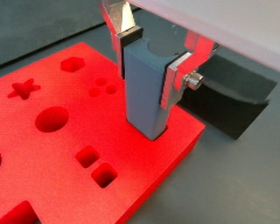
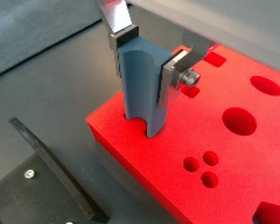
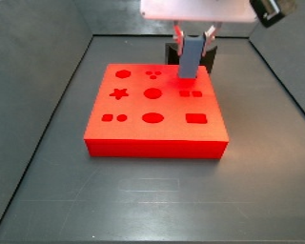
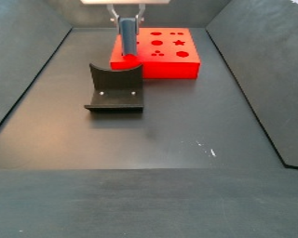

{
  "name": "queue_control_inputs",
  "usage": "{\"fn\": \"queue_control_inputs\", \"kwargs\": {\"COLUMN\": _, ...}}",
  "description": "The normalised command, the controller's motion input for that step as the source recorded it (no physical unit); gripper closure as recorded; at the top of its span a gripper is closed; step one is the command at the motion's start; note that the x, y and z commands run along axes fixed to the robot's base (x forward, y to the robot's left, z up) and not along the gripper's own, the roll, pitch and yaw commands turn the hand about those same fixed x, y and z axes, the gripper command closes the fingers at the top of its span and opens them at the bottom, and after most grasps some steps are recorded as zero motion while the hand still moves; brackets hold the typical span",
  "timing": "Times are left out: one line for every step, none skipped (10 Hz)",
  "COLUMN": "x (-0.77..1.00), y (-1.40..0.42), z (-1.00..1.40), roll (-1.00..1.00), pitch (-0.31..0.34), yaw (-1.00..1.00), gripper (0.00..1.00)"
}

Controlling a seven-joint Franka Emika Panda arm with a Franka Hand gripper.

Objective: Insert the arch object.

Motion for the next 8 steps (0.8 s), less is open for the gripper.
{"fn": "queue_control_inputs", "kwargs": {"x": 0.0, "y": 0.0, "z": -0.35, "roll": -0.09, "pitch": -0.093, "yaw": 0.0, "gripper": 1.0}}
{"fn": "queue_control_inputs", "kwargs": {"x": -0.04, "y": 0.0, "z": -0.34, "roll": -0.08, "pitch": -0.084, "yaw": 0.0, "gripper": 1.0}}
{"fn": "queue_control_inputs", "kwargs": {"x": -0.05, "y": 0.05, "z": -0.33, "roll": -0.02, "pitch": -0.066, "yaw": 0.0, "gripper": 1.0}}
{"fn": "queue_control_inputs", "kwargs": {"x": -0.05, "y": 0.07, "z": -0.34, "roll": -0.02, "pitch": -0.063, "yaw": 0.0, "gripper": 1.0}}
{"fn": "queue_control_inputs", "kwargs": {"x": -0.02, "y": 0.0, "z": -0.27, "roll": 0.0, "pitch": -0.073, "yaw": 0.0, "gripper": 1.0}}
{"fn": "queue_control_inputs", "kwargs": {"x": -0.01, "y": 0.0, "z": -0.2, "roll": 0.0, "pitch": -0.046, "yaw": 0.0, "gripper": 1.0}}
{"fn": "queue_control_inputs", "kwargs": {"x": 0.0, "y": 0.0, "z": -0.07, "roll": 0.0, "pitch": 0.0, "yaw": 0.0, "gripper": 1.0}}
{"fn": "queue_control_inputs", "kwargs": {"x": 0.0, "y": 0.0, "z": 0.0, "roll": 0.0, "pitch": 0.0, "yaw": 0.0, "gripper": 1.0}}
